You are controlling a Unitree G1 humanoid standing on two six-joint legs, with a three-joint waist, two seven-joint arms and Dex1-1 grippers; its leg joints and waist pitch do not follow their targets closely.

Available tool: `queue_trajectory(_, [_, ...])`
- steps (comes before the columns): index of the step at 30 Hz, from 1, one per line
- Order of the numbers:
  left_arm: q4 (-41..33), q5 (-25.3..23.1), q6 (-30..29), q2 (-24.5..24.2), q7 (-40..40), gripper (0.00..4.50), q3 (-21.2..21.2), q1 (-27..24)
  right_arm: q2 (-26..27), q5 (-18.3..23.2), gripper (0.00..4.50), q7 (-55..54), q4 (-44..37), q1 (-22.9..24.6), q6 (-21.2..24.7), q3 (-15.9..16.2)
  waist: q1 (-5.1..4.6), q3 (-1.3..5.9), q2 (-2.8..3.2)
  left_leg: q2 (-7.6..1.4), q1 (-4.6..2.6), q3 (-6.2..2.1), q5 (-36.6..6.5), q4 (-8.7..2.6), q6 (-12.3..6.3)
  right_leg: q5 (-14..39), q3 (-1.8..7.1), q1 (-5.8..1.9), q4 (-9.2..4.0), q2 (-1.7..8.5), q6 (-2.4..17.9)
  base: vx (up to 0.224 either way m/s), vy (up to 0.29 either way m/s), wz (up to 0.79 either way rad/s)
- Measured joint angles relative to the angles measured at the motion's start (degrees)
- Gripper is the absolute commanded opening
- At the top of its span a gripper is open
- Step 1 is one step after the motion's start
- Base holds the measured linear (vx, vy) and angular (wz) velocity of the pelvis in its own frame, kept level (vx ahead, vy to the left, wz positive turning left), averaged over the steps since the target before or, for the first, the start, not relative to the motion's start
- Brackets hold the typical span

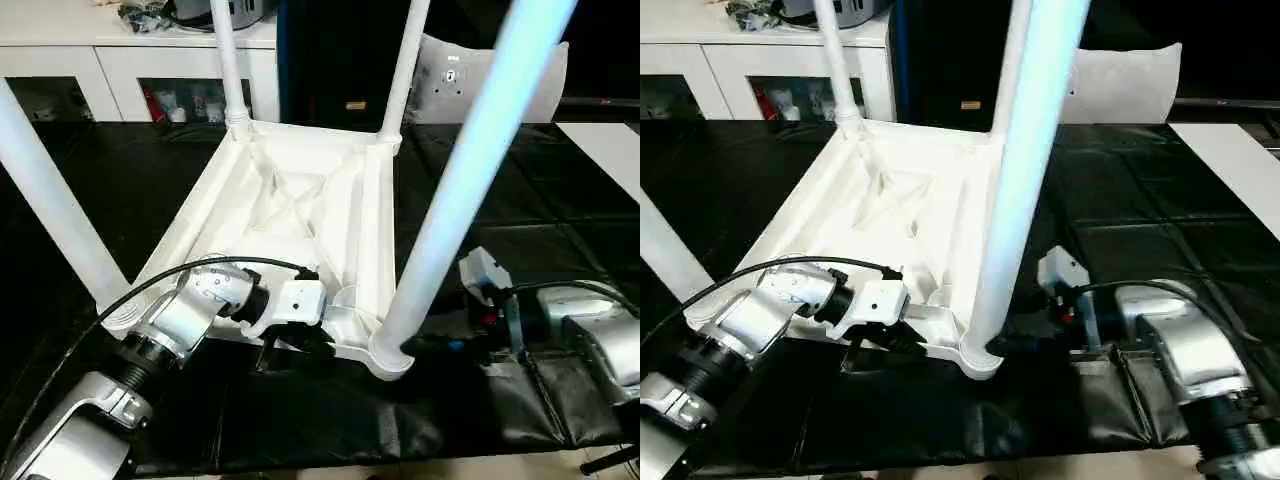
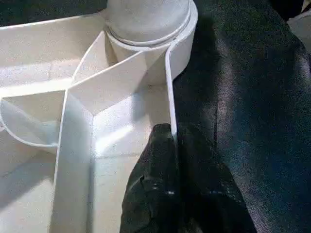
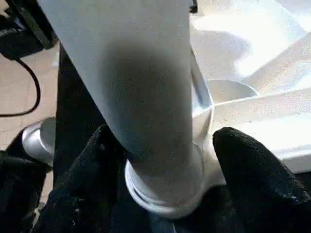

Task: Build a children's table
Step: Rotate leg to tighten

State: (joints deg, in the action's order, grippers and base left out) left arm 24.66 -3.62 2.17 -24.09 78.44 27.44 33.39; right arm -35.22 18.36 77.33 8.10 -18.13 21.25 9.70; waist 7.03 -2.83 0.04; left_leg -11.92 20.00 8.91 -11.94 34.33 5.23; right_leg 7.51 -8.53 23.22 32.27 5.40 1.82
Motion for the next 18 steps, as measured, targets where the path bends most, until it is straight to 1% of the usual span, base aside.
queue_trajectory(1, [0.0,0.0,0.0,0.0,0.0,0.0,0.0,0.0,0.2,0.0,2.77,0.1,0.0,0.0,-0.3,0.2,0.0,0.0,0.0,0.0,0.0,0.0,0.0,0.0,0.0,0.0,0.0,0.0,0.0,0.0,0.0,0.0,0.0,0.0])
queue_trajectory(3, [0.0,0.0,0.2,0.0,0.0,0.0,0.0,0.0,0.7,0.0,2.7,0.2,0.1,0.0,-0.4,0.3,-0.01,0.0,-0.01,0.0,0.0,0.0,0.0,0.0,0.01,0.0,0.0,-0.01,0.0,0.0,0.0,0.0,0.0,0.0])
queue_trajectory(4, [0.0,0.0,0.3,0.0,0.0,0.0,0.0,0.0,0.9,0.0,2.5,0.2,0.1,0.0,-0.4,0.6,-0.01,0.0,-0.01,0.0,0.0,0.0,0.0,0.0,0.01,0.0,0.0,-0.01,0.0,0.0,0.0,0.0,0.0,0.0])
queue_trajectory(5, [0.0,0.0,0.3,0.0,0.0,0.0,0.0,0.0,0.9,0.0,2.41,0.3,0.1,-0.1,-0.4,0.8,-0.01,0.0,-0.01,0.0,0.0,0.0,0.0,0.0,0.01,0.0,0.0,-0.01,0.0,0.0,0.0,0.0,0.0,0.0])
queue_trajectory(8, [0.0,0.0,0.4,0.0,0.0,0.0,0.0,0.0,0.9,0.0,2.25,0.5,0.2,-0.1,-0.4,1.1,0.02,0.0,-0.03,0.0,0.0,0.0,0.0,0.0,0.0,0.0,0.0,-0.01,0.0,0.0,0.0,0.0,0.0,0.0])
queue_trajectory(9, [0.0,0.0,0.4,0.0,0.0,0.0,0.0,0.0,0.9,0.1,2.08,0.6,0.2,-0.1,-0.3,1.1,0.02,0.0,-0.05,0.0,0.01,0.0,0.0,0.0,0.0,0.0,0.0,-0.01,0.0,0.0,0.0,0.0,0.0,0.0])
queue_trajectory(13, [0.0,0.0,0.4,0.0,0.0,0.0,0.0,0.0,0.9,0.4,2.01,0.5,0.2,-0.1,0.6,1.0,0.04,0.0,-0.06,0.0,0.0,0.0,0.0,0.0,0.0,0.0,0.0,-0.01,0.01,0.0,0.0,0.0,0.0,0.0])
queue_trajectory(15, [0.0,0.5,-1.2,0.7,-0.4,0.0,-0.4,-0.2,1.2,1.0,1.98,-0.1,-0.2,0.2,2.0,0.6,0.04,0.01,-0.06,-0.01,0.0,0.0,0.0,0.0,0.0,0.0,0.0,-0.01,0.03,0.0,0.0,0.0,0.0,0.0])
queue_trajectory(16, [-0.2,0.6,-3.1,1.1,-1.1,0.0,-0.9,-0.3,1.7,1.2,1.96,-1.3,-0.6,0.7,3.1,-0.2,0.03,0.01,-0.05,0.0,-0.02,0.0,0.0,0.01,0.03,0.0,0.01,-0.01,0.07,0.01,0.0,0.0,0.0,0.0])
queue_trajectory(18, [-0.3,0.4,-6.3,1.9,-3.2,0.0,-1.9,-0.4,3.1,1.3,1.96,-4.5,-0.9,0.8,4.6,-1.3,-0.28,0.02,-0.04,0.0,-0.07,0.02,0.1,0.08,0.09,0.0,0.03,-0.01,0.13,0.01,0.0,0.0,0.0,0.0])
